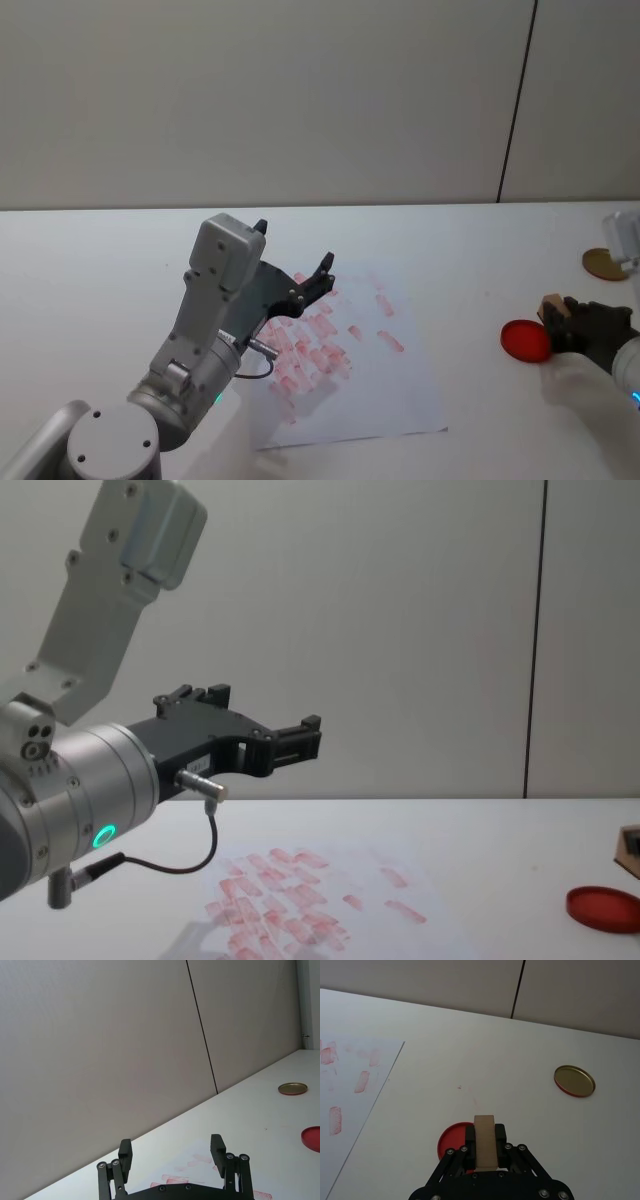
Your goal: Use the one hand to pick up the stamp and affix it onto the A4 paper.
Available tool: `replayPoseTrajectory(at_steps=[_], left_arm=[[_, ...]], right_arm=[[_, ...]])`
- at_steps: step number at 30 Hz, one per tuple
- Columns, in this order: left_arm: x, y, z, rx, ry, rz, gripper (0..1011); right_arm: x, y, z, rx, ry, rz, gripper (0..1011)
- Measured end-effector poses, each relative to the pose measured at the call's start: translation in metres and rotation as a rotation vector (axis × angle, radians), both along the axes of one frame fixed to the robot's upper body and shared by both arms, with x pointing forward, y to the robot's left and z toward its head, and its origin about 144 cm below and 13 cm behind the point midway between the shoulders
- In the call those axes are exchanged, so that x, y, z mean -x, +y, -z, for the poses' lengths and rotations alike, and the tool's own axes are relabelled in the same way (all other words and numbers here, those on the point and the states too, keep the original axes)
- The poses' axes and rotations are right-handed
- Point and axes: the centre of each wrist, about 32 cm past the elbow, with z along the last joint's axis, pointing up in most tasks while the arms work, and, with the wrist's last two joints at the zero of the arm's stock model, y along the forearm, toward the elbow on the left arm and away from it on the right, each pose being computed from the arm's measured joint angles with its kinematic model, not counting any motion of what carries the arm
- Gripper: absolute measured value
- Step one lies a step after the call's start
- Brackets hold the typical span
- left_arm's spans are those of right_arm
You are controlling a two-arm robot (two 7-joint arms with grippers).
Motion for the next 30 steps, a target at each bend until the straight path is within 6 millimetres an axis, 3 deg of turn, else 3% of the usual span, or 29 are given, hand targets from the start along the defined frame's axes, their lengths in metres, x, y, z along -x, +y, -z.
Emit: replayPoseTrajectory(at_steps=[12, 17, 19, 24, 25, 27, 30], left_arm=[[0.0, 0.0, 0.0, 0.0, 0.0, 0.0, 993], [0.0, 0.0, 0.0, 0.0, 0.0, 0.0, 993], [0.0, 0.0, 0.0, 0.0, 0.0, 0.0, 993], [0.0, 0.0, 0.0, 0.0, 0.0, 0.0, 993], [0.0, 0.0, 0.0, 0.0, 0.0, 0.0, 993], [0.0, 0.0, 0.0, 0.0, 0.0, 0.0, 993], [0.0, 0.0, 0.0, 0.0, 0.0, 0.0, 993]], right_arm=[[-0.01, 0.001, 0.009, -0.015, -0.001, -0.024, 232], [-0.013, 0.003, 0.012, -0.021, 0.001, -0.036, 362], [-0.014, 0.003, 0.013, -0.023, 0.0, -0.041, 470], [-0.014, 0.004, 0.014, -0.025, -0.013, -0.047, 627], [-0.014, 0.004, 0.014, -0.025, -0.017, -0.048, 627], [-0.013, 0.003, 0.014, -0.025, -0.029, -0.049, 736], [-0.011, 0.002, 0.013, -0.024, -0.047, -0.049, 792]])
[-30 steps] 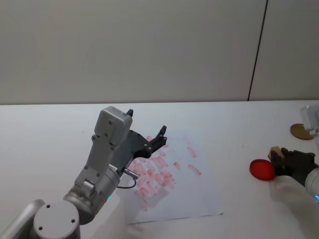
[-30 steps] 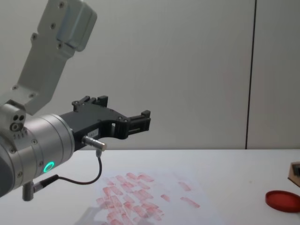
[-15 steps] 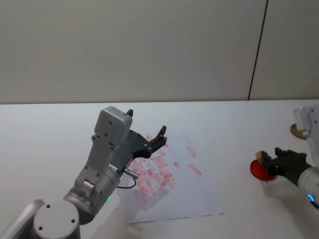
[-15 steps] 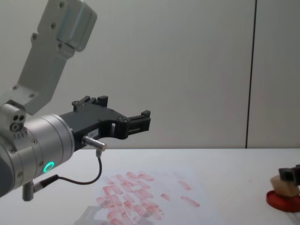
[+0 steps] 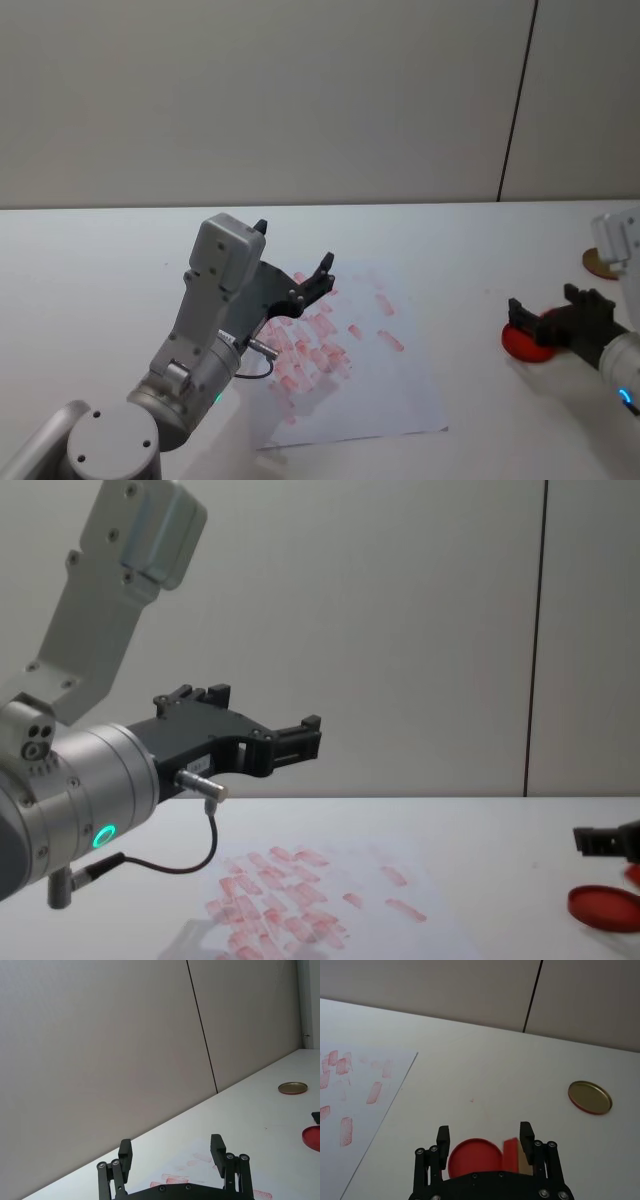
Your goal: Use the one hand to pick up the stamp and affix it onto the A4 paper.
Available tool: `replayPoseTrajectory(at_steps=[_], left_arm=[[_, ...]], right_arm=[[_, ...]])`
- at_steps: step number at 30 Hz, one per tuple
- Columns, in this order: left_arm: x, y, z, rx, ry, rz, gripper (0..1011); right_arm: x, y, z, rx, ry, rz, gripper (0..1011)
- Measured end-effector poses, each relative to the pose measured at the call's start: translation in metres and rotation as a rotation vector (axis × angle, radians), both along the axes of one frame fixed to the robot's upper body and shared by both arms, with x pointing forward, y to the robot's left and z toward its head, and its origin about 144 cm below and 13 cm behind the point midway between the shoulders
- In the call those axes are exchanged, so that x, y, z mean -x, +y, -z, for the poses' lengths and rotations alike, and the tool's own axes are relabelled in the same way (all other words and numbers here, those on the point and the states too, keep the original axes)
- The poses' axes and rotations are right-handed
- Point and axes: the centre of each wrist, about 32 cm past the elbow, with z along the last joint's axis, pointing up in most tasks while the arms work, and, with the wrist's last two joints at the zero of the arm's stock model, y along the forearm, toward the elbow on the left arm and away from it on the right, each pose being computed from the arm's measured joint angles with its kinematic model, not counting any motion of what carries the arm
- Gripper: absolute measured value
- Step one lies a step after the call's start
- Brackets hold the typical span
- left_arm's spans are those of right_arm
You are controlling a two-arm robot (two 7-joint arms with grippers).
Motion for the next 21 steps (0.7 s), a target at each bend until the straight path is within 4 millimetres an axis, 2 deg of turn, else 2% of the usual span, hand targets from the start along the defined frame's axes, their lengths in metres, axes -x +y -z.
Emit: replayPoseTrajectory(at_steps=[1, 8, 21], left_arm=[[0.0, 0.0, 0.0, 0.0, 0.0, 0.0, 993], [0.0, 0.0, 0.0, 0.0, 0.0, 0.0, 993], [0.0, 0.0, 0.0, 0.0, 0.0, 0.0, 993]], right_arm=[[0.001, -0.001, 0.0, 0.0, -0.006, 0.001, 846], [0.013, -0.011, -0.003, 0.006, -0.091, 0.011, 1001], [0.034, -0.031, -0.008, 0.012, -0.207, 0.026, 1001]])
